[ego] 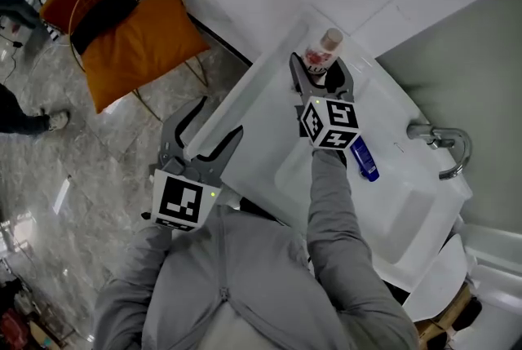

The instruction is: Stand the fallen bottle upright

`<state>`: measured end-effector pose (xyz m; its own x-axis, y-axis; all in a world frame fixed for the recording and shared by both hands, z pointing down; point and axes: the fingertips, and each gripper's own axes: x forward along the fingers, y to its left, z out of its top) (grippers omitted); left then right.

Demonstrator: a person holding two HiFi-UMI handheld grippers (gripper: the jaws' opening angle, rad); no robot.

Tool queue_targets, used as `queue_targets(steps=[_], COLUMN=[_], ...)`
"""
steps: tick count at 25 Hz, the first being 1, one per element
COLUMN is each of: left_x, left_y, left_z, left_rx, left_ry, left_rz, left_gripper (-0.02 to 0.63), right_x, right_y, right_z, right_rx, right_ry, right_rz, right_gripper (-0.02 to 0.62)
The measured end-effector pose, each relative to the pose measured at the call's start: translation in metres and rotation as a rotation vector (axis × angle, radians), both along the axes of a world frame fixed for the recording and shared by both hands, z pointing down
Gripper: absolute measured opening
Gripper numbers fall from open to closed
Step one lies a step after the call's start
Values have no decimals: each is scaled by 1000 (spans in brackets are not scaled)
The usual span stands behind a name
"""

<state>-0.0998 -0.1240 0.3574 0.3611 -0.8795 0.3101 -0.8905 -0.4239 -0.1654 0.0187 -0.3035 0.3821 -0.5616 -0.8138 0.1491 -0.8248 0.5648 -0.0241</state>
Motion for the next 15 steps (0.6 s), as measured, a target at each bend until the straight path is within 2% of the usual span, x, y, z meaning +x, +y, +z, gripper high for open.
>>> queue_targets(steps=[3,7,15], left_x=[-8,-17,-15], left_y=[5,9,8], left_z=[2,4,11], left_rx=[-8,-32,-51], left_ry=[-24,-14,-20], left_rz=[-27,-73,-89], left_gripper=[337,337,337], right_x=[-10,-14,-10], right_y=[-7,-16,-16], right_z=[7,17,24], right_rx=[4,3,43], right_ry=[1,12,3], right_rz=[-15,-12,-9], right_gripper=[327,327,328])
